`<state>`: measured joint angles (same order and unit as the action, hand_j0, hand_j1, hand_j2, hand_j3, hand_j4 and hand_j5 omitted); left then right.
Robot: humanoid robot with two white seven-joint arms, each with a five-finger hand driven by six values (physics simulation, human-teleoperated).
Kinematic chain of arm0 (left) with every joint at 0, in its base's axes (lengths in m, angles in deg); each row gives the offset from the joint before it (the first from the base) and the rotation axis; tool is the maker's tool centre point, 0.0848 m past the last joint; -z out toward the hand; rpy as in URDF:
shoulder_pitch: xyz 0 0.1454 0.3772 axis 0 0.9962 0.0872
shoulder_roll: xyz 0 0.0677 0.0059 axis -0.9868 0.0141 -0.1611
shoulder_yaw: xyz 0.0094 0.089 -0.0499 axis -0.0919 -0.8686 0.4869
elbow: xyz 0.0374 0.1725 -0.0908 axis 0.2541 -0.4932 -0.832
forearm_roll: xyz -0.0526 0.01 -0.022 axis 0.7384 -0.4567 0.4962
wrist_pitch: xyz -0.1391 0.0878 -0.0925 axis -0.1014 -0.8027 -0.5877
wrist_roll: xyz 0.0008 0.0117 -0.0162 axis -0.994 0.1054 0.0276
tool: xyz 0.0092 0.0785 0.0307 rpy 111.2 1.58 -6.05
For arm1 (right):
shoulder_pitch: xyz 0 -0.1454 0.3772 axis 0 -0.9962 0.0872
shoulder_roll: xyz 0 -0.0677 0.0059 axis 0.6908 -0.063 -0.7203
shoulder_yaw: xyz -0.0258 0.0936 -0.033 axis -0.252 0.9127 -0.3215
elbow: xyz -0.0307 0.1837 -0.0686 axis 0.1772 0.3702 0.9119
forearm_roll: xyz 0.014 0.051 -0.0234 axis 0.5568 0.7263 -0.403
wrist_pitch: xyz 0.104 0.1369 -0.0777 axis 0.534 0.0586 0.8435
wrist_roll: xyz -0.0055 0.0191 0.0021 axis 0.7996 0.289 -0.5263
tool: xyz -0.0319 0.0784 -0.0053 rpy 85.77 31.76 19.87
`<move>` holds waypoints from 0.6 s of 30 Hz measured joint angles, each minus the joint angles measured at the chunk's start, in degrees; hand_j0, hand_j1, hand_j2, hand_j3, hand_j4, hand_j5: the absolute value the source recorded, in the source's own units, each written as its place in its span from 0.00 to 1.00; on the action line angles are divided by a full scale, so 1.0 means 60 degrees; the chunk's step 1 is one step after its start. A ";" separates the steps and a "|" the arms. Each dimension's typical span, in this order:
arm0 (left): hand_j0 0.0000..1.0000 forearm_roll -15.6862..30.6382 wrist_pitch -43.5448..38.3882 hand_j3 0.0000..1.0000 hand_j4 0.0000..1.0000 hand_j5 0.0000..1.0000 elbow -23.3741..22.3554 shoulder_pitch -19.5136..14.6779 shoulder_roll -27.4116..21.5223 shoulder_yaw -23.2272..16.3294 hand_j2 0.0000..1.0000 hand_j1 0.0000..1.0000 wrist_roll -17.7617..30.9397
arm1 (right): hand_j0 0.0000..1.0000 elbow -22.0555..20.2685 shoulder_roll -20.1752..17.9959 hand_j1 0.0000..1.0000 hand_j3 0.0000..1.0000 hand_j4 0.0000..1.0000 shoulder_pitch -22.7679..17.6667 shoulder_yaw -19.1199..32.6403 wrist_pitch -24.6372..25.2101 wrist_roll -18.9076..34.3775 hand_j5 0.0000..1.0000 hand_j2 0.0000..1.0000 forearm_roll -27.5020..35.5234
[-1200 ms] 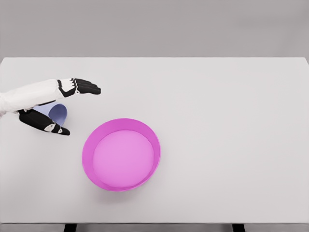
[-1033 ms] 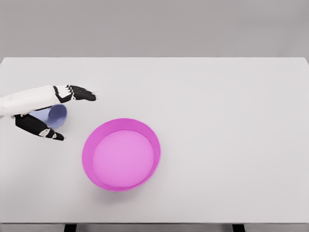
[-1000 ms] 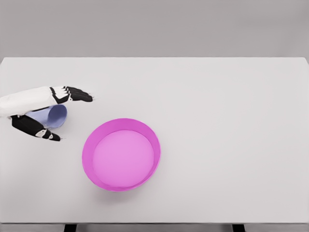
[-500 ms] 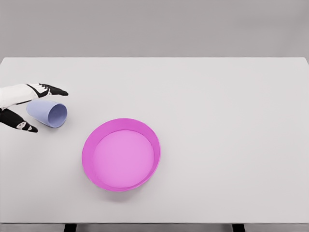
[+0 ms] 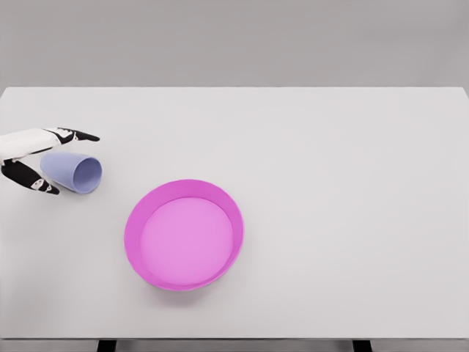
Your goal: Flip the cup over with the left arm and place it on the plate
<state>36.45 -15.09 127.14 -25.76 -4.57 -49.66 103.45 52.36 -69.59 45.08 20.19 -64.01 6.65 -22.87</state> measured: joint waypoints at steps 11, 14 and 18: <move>1.00 -0.0357 -0.0001 1.00 1.00 1.00 -0.0136 -0.0264 0.0137 -0.0355 1.00 1.00 0.0022 | 1.00 0.0000 0.0000 1.00 1.00 1.00 0.0000 0.0000 0.0000 0.0000 1.00 1.00 0.0000; 1.00 -0.0368 0.0000 1.00 1.00 1.00 -0.0171 -0.0264 0.0178 -0.0387 1.00 1.00 0.0024 | 1.00 0.0000 0.0000 1.00 1.00 1.00 0.0000 0.0000 0.0000 0.0000 1.00 1.00 0.0000; 1.00 -0.0388 -0.0001 1.00 1.00 1.00 -0.0532 -0.0366 0.0282 -0.0400 1.00 1.00 0.0008 | 1.00 0.0000 0.0000 1.00 1.00 1.00 0.0000 0.0000 0.0000 0.0000 1.00 1.00 0.0000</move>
<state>34.13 -15.10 123.94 -27.96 -2.88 -52.06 103.50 52.36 -69.59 45.08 20.19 -64.01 6.65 -22.87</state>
